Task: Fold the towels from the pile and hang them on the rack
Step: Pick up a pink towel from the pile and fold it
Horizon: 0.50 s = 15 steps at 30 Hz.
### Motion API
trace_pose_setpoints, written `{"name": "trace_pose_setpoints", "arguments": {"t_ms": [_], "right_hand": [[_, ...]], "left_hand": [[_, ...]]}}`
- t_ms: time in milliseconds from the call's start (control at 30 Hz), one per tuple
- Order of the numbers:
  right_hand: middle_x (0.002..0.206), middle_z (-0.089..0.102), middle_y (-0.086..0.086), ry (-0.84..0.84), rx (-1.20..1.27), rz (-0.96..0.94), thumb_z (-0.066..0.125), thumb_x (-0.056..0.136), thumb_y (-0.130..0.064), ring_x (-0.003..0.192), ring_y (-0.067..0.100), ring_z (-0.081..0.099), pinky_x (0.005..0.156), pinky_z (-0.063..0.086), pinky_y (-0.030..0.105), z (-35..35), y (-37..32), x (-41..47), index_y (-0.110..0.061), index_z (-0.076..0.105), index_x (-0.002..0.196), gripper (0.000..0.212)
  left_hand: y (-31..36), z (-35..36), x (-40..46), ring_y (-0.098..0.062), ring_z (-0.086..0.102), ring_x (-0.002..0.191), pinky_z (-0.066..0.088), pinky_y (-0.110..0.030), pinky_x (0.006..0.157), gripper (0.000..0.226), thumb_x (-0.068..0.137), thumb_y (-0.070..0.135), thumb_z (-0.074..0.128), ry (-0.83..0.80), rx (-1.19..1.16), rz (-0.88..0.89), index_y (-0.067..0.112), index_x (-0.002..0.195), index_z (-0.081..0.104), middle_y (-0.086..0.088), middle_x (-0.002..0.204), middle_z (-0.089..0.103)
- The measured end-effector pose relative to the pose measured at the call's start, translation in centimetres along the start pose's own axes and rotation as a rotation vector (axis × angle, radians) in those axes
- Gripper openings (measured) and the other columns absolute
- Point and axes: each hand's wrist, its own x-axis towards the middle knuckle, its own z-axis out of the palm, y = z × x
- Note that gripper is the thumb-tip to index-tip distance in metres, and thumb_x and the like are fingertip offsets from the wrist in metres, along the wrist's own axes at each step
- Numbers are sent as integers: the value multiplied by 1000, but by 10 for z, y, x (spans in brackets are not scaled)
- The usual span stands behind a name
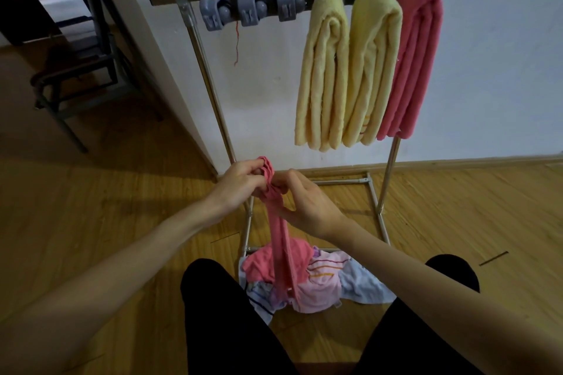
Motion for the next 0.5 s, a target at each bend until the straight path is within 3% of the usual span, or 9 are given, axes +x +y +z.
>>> {"name": "trace_pose_setpoints", "arguments": {"t_ms": [67, 133, 200, 267, 333, 433, 500], "right_hand": [[96, 56, 10, 12, 4, 13, 63, 87, -7, 83, 14, 50, 72, 45, 24, -2, 0, 2, -4, 47, 109, 27], [96, 54, 8, 17, 37, 52, 60, 87, -8, 85, 11, 48, 74, 43, 22, -6, 2, 4, -2, 48, 107, 23], [97, 52, 5, 17, 64, 99, 56, 84, -13, 85, 13, 49, 74, 44, 24, -10, 5, 6, -2, 48, 105, 25], [98, 50, 1, 14, 77, 138, 57, 79, -11, 85, 16, 50, 72, 46, 29, -13, 9, 7, -4, 47, 105, 28], [98, 49, -2, 17, 96, 171, 62, 76, -4, 83, 14, 50, 70, 47, 29, -15, 11, 8, -4, 46, 104, 32], [96, 51, 0, 24, 124, 178, 62, 76, 0, 80, 15, 52, 68, 48, 32, -19, 11, 10, -4, 45, 104, 33], [94, 53, 2, 30, 137, 171, 61, 76, 3, 78, 17, 54, 67, 49, 35, -23, 11, 11, -5, 45, 104, 34]], "left_hand": [[-1, -2, 1, -37, 59, 81, 52, -48, 78, 37, 69, 8, 49, 18, 11, 13, -14, 98, 57, -26, 84, 57], [-3, -3, 1, -32, 59, 77, 52, -40, 72, 36, 69, 12, 48, 50, 82, 56, -4, 98, 62, -21, 84, 58], [-9, -6, 1, -18, 59, 79, 51, -34, 75, 33, 82, 11, 54, 127, 319, 130, 14, 115, 59, -9, 98, 59], [-17, -11, 3, -3, 52, 78, 48, -24, 73, 40, 87, 12, 59, 196, 555, 222, 16, 126, 51, 3, 109, 48], [-23, -14, 4, 0, 51, 80, 44, -17, 72, 46, 83, 17, 68, 187, 541, 260, 15, 124, 48, 3, 114, 45], [-29, -16, 9, -3, 52, 99, 45, -15, 83, 63, 76, 24, 78, 60, 392, 273, 19, 129, 46, 3, 121, 44], [-29, -16, 14, -6, 55, 99, 48, -17, 84, 52, 76, 22, 78, -7, 328, 289, 20, 123, 55, 2, 117, 51]]}}
